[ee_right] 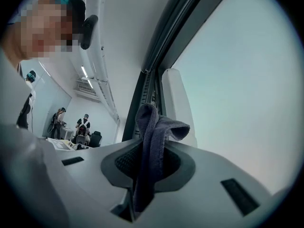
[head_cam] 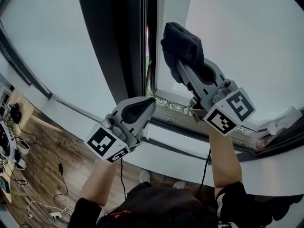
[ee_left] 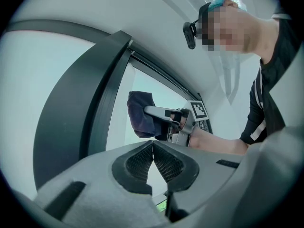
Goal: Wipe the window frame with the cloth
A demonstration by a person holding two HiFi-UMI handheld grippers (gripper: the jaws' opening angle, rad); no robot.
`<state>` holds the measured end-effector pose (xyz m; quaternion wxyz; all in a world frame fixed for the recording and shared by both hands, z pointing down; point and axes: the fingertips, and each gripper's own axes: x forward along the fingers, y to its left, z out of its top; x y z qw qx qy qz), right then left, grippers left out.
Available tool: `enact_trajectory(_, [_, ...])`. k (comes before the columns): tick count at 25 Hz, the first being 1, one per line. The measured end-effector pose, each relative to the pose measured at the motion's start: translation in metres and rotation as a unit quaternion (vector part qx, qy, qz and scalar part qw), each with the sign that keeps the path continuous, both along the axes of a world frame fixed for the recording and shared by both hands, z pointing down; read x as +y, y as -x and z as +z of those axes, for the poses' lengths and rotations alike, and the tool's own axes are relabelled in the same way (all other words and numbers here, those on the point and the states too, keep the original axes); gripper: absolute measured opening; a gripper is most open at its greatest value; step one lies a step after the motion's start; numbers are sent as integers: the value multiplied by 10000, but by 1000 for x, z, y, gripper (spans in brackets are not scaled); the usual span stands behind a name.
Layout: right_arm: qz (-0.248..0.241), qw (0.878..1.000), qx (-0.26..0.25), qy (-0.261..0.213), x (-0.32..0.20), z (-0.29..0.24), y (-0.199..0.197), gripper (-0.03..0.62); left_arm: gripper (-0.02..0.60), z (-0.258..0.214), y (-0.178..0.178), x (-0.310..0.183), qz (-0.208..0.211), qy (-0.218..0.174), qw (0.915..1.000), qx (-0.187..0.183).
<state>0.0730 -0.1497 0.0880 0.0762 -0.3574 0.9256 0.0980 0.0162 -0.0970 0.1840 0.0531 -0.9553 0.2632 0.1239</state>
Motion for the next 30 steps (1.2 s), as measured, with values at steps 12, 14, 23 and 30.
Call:
enact_trajectory(12, [-194, 9994, -42, -270, -20, -51, 40, 51, 21, -17, 29, -6, -124, 20, 9999, 111])
enact_trajectory(14, [-196, 9994, -43, -286, -21, -54, 43, 51, 21, -19, 34, -4, -144, 0, 9998, 138])
enact_trajectory(23, [-198, 9996, -11, -189, -38, -52, 48, 51, 21, -20, 39, -11, -177, -5, 9997, 186])
enact_trajectory(30, [-243, 9997, -67, -56, -42, -24, 49, 51, 21, 1, 39, -17, -176, 119, 9997, 137])
